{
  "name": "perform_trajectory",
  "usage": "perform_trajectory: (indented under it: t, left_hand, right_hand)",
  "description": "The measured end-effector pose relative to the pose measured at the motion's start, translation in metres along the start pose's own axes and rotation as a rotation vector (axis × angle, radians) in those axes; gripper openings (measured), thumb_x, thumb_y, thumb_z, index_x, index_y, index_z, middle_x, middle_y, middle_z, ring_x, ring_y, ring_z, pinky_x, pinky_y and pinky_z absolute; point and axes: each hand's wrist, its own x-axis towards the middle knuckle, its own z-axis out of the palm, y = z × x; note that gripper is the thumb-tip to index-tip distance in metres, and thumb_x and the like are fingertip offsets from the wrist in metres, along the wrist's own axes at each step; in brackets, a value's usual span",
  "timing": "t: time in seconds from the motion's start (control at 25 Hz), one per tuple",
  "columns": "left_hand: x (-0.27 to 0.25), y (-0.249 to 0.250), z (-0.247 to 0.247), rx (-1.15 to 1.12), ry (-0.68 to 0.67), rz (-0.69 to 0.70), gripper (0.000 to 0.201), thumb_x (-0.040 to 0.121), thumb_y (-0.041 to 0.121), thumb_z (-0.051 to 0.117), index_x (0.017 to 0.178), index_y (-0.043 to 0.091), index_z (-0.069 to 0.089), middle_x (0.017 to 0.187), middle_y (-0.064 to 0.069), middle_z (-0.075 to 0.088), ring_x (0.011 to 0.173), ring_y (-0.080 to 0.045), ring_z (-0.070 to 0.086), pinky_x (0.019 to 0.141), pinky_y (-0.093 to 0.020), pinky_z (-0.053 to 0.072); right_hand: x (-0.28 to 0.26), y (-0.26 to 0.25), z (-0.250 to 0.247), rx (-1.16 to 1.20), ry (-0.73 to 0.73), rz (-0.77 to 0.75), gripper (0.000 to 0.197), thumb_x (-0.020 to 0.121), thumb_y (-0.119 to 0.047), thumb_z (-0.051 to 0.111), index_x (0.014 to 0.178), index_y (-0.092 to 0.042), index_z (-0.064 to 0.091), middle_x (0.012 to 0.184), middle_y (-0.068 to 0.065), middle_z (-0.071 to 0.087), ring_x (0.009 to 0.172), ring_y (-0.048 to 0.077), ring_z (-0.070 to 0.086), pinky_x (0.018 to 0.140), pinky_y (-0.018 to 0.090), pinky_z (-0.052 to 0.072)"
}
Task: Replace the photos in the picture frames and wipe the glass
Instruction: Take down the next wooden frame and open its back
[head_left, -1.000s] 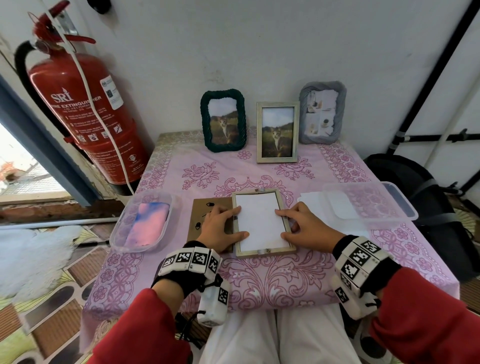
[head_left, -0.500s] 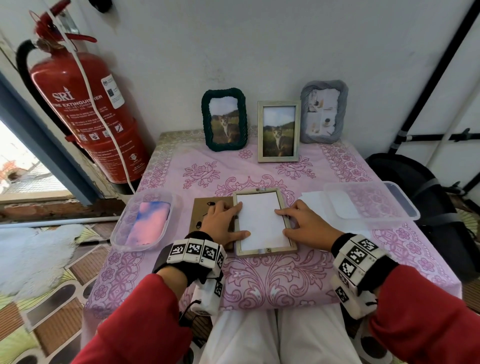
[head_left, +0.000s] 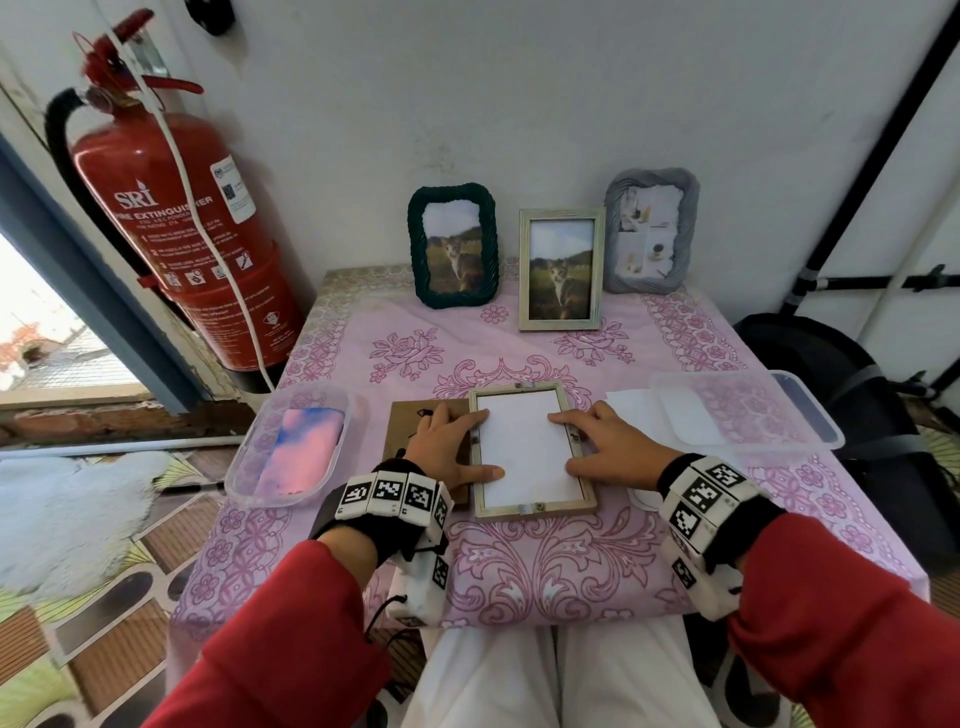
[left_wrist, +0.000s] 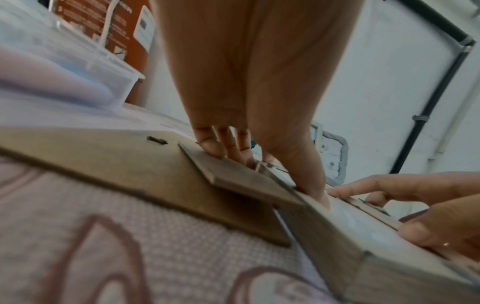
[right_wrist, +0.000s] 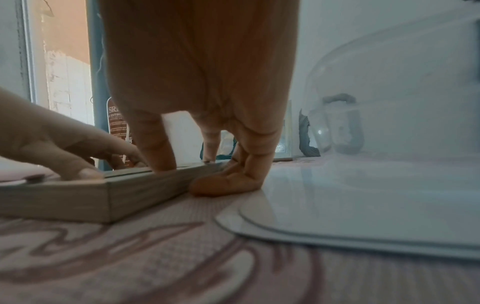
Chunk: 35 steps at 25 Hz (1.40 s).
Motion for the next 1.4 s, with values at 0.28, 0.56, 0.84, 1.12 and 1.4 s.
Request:
perform_trajectory:
  t: [0.28,0.56,0.84,1.12,1.4]
  left_hand:
    - [-0.009,-0.002,-0.001,-0.092,0.067,-0.009,0.081,0.074,0.045,0.072,0.142,0.027,0.033,0.128,-0.01,0.038,0.122,-0.027,0.039,0.107,-0.041,0.035]
    - [-0.028,-0.034,-0.002,-0.24,0.352,-0.208,0.07,0.077,0.036,0.071,0.137,0.017,0.04,0.128,-0.014,0.045,0.115,-0.03,0.051,0.102,-0.039,0.041]
    - [-0.03,-0.033,-0.002,-0.3,0.354,-0.237,0.057,0.08,0.028,0.07,0.129,0.013,0.047,0.125,-0.014,0.048,0.112,-0.026,0.05,0.1,-0.032,0.04]
    - [-0.036,-0.022,-0.021,-0.257,0.491,-0.177,0.056,0.08,0.014,0.068,0.132,0.009,0.046,0.126,-0.016,0.044,0.115,-0.032,0.048,0.102,-0.036,0.037]
    - [-0.04,-0.01,-0.032,-0.501,0.478,-0.15,0.052,0.085,0.007,0.057,0.135,0.012,0.044,0.115,-0.014,0.063,0.097,-0.023,0.057,0.088,-0.034,0.048]
  right_hand:
    - [-0.007,0.003,-0.003,0.033,0.007,-0.036,0.063,0.084,-0.027,0.066,0.14,-0.025,0.037,0.109,0.004,0.033,0.112,0.021,0.046,0.093,0.021,0.035]
    - [-0.009,0.006,-0.002,0.085,0.021,-0.038,0.063,0.082,-0.029,0.068,0.138,-0.025,0.039,0.108,0.004,0.034,0.114,0.018,0.045,0.093,0.017,0.033]
    - [-0.008,0.007,-0.001,0.107,0.018,-0.02,0.069,0.079,-0.03,0.071,0.14,-0.026,0.038,0.108,0.004,0.033,0.102,0.012,0.041,0.094,0.017,0.032]
    - [-0.008,0.006,-0.001,0.11,0.014,-0.02,0.069,0.079,-0.03,0.071,0.14,-0.026,0.038,0.108,0.003,0.034,0.103,0.012,0.041,0.095,0.018,0.033]
    - [-0.01,0.006,-0.002,0.112,0.021,-0.025,0.07,0.078,-0.03,0.072,0.139,-0.025,0.038,0.108,0.004,0.034,0.099,0.012,0.042,0.094,0.018,0.033]
